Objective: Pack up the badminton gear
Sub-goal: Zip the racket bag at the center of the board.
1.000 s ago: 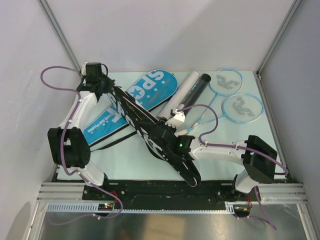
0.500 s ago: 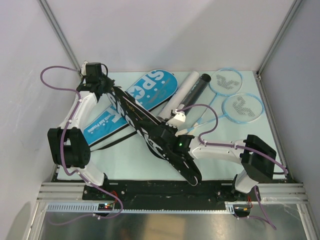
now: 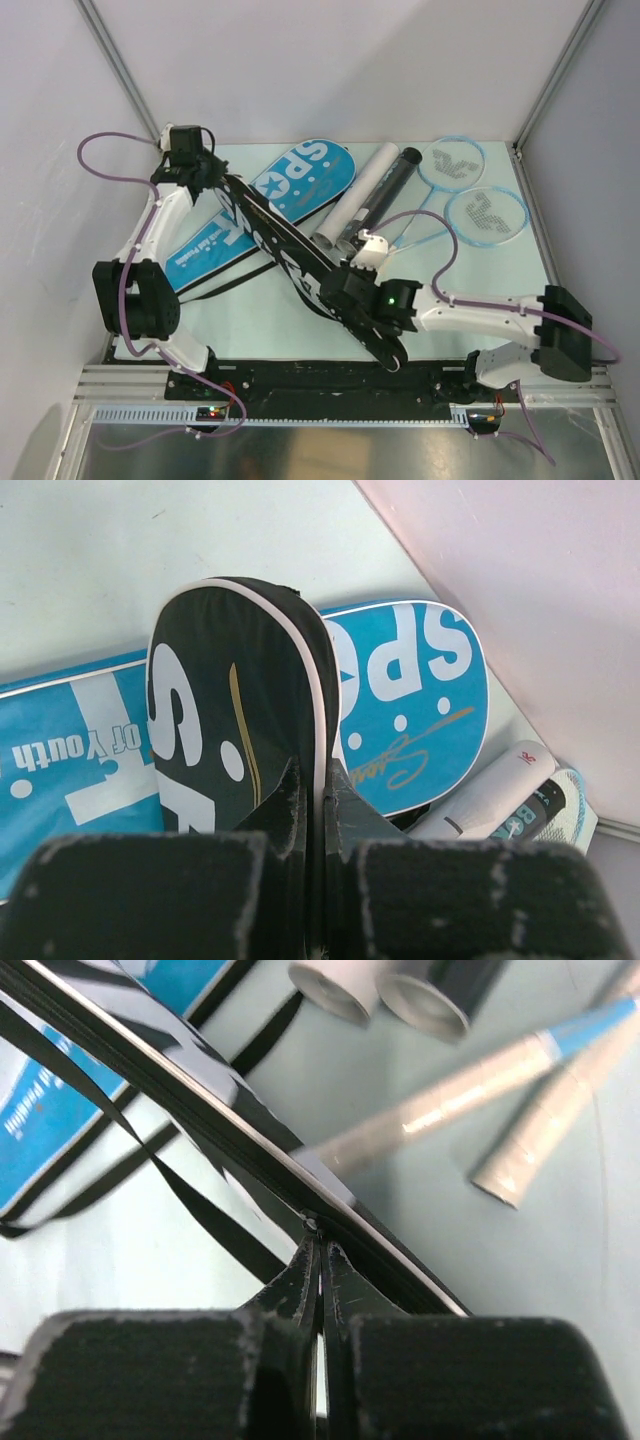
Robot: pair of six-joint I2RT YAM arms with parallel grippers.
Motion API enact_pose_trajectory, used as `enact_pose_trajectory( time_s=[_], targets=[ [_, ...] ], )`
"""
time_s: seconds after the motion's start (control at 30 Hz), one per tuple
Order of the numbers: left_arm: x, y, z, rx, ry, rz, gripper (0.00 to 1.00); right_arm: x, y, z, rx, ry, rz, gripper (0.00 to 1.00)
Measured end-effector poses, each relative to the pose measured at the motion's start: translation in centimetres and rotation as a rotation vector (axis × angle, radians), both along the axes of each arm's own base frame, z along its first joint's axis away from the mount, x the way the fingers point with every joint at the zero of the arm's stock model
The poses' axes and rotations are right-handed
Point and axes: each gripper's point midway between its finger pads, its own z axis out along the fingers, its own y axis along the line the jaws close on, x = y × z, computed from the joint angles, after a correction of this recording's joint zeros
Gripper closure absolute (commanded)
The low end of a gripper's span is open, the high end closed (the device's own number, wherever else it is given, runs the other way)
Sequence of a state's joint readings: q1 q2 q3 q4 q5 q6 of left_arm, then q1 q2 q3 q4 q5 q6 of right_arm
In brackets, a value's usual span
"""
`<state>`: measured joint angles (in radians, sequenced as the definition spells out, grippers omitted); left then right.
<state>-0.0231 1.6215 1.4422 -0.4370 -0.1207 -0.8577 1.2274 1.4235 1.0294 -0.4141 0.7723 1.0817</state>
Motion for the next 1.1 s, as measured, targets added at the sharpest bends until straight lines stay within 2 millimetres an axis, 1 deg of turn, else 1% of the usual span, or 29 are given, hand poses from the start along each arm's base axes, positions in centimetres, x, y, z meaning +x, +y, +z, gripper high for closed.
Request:
enact_pose_trajectory(
  time_s=[0.1,0.17,0.33,0.4,0.5,0.67,0.87,0.93,1.1],
  targets=[
    [-0.5,0.0,0.3,-0.005,0.005,0.004,1.0,-2.6,-1.6,-0.4,-0.026,0.038,0.03,1.0],
    [-0.6,0.0,0.3,-0.005,0.008,0.004,1.0,-4.3,-2.8,-1.1,-0.039,0.069,0.047,1.0],
    [-0.7,0.2,0.3,-0.006,0.014,0.01,1.0,-8.2,-6.2,-3.6,-0.078,0.161,0.068,1.0],
    [-0.8,0.8,0.3,-0.006,0.019,0.021,1.0,-10.0,-7.7,-4.9,-0.098,0.207,0.069,1.0],
    [-0.9,1.9,0.4,-0.008,0.022,0.048,1.0,-11.9,-9.7,-6.6,-0.106,0.266,0.046,1.0],
    [-1.3,3.3,0.4,-0.012,0.04,0.081,1.0,-13.1,-11.6,-7.3,-0.003,0.322,-0.041,1.0],
    [-1.5,4.0,0.3,-0.008,0.05,0.093,1.0,-13.8,-13.3,-7.8,0.102,0.363,-0.128,1.0],
    [-1.8,4.4,0.4,-0.004,0.051,0.098,1.0,-14.0,-13.8,-7.9,0.113,0.362,-0.142,1.0],
    [-2.7,5.6,0.6,0.013,0.067,0.11,1.0,-13.6,-14.1,-7.6,0.14,0.332,-0.163,1.0]
  ],
)
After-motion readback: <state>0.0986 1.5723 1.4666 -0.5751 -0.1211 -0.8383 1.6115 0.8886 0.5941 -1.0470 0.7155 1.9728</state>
